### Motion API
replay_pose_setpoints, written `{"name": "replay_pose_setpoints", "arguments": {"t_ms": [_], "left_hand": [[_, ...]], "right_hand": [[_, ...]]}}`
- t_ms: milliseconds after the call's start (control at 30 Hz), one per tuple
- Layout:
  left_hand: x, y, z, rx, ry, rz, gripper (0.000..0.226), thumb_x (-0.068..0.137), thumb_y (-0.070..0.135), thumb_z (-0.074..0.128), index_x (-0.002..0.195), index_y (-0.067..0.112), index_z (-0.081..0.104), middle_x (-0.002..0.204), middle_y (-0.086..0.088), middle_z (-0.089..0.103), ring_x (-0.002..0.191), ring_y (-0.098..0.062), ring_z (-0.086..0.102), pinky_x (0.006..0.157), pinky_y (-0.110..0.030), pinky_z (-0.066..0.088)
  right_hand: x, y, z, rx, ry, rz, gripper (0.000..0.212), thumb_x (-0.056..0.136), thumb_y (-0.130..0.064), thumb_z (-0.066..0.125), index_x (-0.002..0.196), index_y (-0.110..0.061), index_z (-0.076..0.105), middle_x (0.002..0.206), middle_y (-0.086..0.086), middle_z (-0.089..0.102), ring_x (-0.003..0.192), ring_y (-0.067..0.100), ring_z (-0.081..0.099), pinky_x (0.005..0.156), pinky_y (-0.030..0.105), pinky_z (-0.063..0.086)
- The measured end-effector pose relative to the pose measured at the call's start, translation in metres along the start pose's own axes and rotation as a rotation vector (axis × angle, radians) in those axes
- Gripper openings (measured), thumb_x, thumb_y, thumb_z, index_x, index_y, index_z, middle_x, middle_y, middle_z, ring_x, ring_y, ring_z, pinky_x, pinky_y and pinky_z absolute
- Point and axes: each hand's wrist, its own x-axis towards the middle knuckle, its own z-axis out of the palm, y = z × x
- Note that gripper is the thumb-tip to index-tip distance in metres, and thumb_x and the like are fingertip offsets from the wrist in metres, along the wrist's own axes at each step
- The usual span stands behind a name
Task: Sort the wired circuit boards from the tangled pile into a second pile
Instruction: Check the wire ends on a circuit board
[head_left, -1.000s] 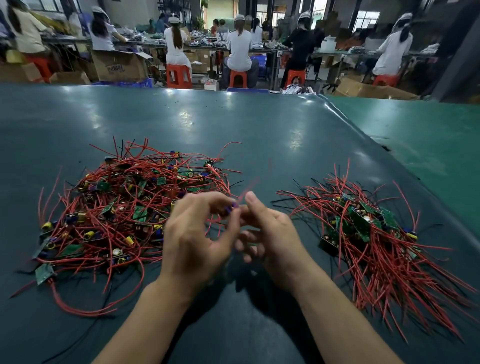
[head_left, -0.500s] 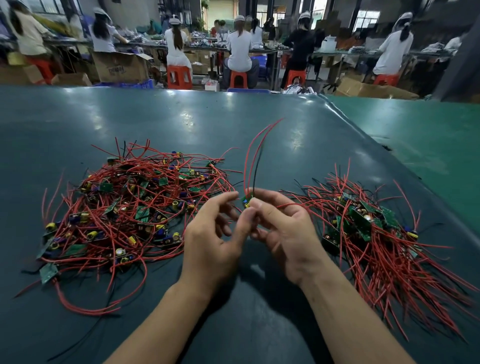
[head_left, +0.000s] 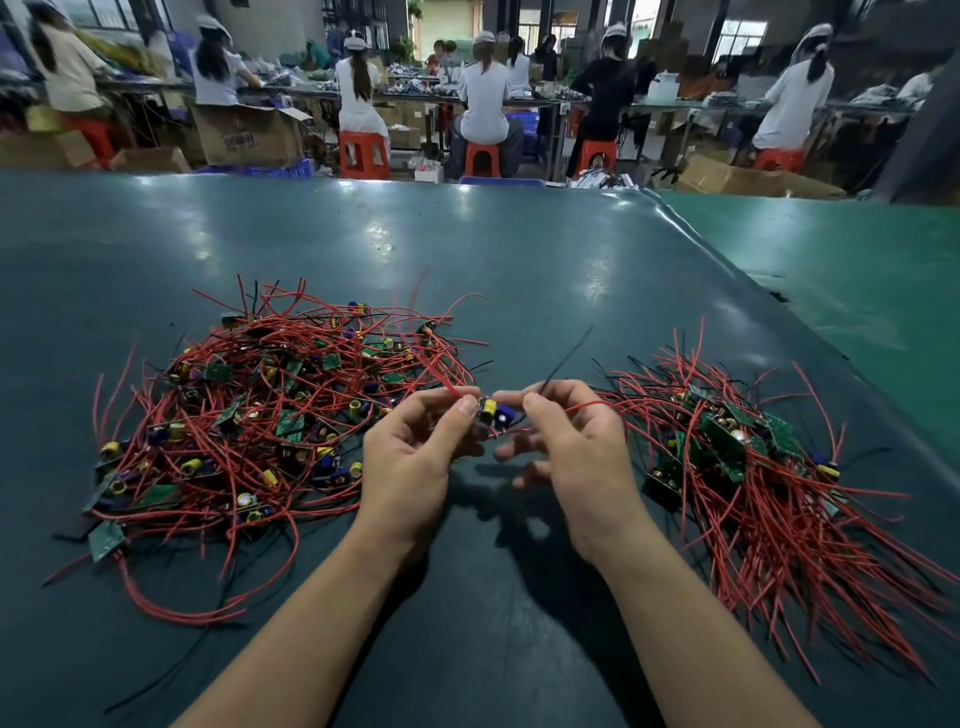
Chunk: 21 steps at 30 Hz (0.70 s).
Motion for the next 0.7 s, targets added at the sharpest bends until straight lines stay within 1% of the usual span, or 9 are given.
{"name": "replay_pose_setpoints", "arguments": {"t_ms": [100, 167, 233, 300, 333, 433, 533, 600, 700], "left_hand": [[0.002, 0.003, 0.002, -0.227, 0.066, -0.110, 0.011, 0.089, 0.003, 0.063, 0.085, 0.010, 0.069, 0.076, -0.005, 0.072, 0.064, -0.015, 0.068, 0.062, -0.022, 0.056], [0.004, 0.004, 0.002, -0.341, 0.085, -0.160, 0.011, 0.092, 0.001, 0.058, 0.085, 0.009, 0.062, 0.073, -0.006, 0.069, 0.062, -0.016, 0.068, 0.062, -0.023, 0.057], [0.005, 0.005, 0.001, -0.389, 0.040, -0.180, 0.011, 0.092, 0.001, 0.057, 0.086, 0.010, 0.056, 0.073, -0.008, 0.068, 0.064, -0.019, 0.069, 0.064, -0.026, 0.059], [0.004, 0.005, 0.001, -0.347, -0.016, -0.170, 0.010, 0.085, 0.006, 0.062, 0.090, 0.010, 0.055, 0.074, -0.008, 0.070, 0.063, -0.017, 0.069, 0.063, -0.024, 0.058], [0.003, 0.004, 0.001, -0.322, -0.032, -0.164, 0.016, 0.080, 0.010, 0.066, 0.093, 0.009, 0.057, 0.075, -0.008, 0.070, 0.062, -0.016, 0.068, 0.062, -0.023, 0.057], [0.002, 0.003, 0.000, -0.247, -0.084, -0.163, 0.029, 0.074, 0.019, 0.069, 0.101, 0.008, 0.067, 0.080, -0.011, 0.070, 0.063, -0.015, 0.066, 0.062, -0.021, 0.056], [-0.002, 0.003, 0.000, -0.173, -0.138, -0.164, 0.026, 0.068, 0.025, 0.076, 0.090, 0.011, 0.073, 0.083, -0.015, 0.070, 0.068, -0.019, 0.065, 0.066, -0.023, 0.056], [-0.003, 0.003, 0.002, -0.156, -0.134, -0.166, 0.027, 0.064, 0.027, 0.078, 0.086, 0.011, 0.075, 0.083, -0.015, 0.072, 0.069, -0.021, 0.066, 0.065, -0.024, 0.057], [-0.002, 0.004, 0.002, -0.216, -0.110, -0.171, 0.013, 0.070, 0.021, 0.073, 0.078, 0.012, 0.078, 0.074, -0.010, 0.071, 0.060, -0.014, 0.065, 0.060, -0.022, 0.056]], "right_hand": [[0.001, -0.007, -0.005, 0.324, -0.052, 0.105, 0.013, 0.095, -0.005, 0.052, 0.086, -0.014, 0.056, 0.095, 0.010, 0.074, 0.059, 0.017, 0.064, 0.042, 0.023, 0.047], [0.000, -0.009, -0.006, 0.433, -0.115, 0.115, 0.008, 0.087, -0.005, 0.056, 0.085, -0.012, 0.057, 0.094, 0.011, 0.074, 0.067, 0.019, 0.068, 0.051, 0.025, 0.053], [0.000, -0.007, -0.005, 0.473, -0.142, 0.091, 0.009, 0.079, -0.002, 0.061, 0.084, -0.009, 0.059, 0.090, 0.012, 0.073, 0.070, 0.020, 0.070, 0.061, 0.025, 0.057], [0.001, -0.002, -0.003, 0.406, -0.096, 0.049, 0.015, 0.081, 0.010, 0.060, 0.083, -0.005, 0.062, 0.081, 0.009, 0.072, 0.068, 0.019, 0.070, 0.064, 0.023, 0.057], [0.002, 0.000, -0.003, 0.350, -0.063, 0.028, 0.018, 0.084, 0.014, 0.059, 0.083, -0.003, 0.063, 0.077, 0.008, 0.071, 0.066, 0.018, 0.069, 0.064, 0.022, 0.057], [0.004, 0.004, -0.004, 0.216, -0.002, -0.004, 0.016, 0.084, 0.013, 0.062, 0.085, -0.002, 0.066, 0.071, 0.007, 0.071, 0.061, 0.017, 0.069, 0.060, 0.020, 0.056], [0.005, 0.005, -0.005, 0.158, 0.031, -0.038, 0.017, 0.083, 0.009, 0.068, 0.092, -0.006, 0.067, 0.067, 0.006, 0.071, 0.059, 0.016, 0.069, 0.058, 0.020, 0.055], [0.006, 0.005, -0.006, 0.113, 0.049, -0.080, 0.015, 0.083, 0.006, 0.070, 0.089, -0.008, 0.070, 0.068, 0.003, 0.072, 0.059, 0.014, 0.068, 0.057, 0.020, 0.054], [0.004, 0.006, -0.004, 0.054, -0.026, -0.085, 0.014, 0.083, 0.002, 0.070, 0.085, -0.011, 0.074, 0.075, 0.002, 0.073, 0.065, 0.012, 0.067, 0.060, 0.020, 0.055]]}}
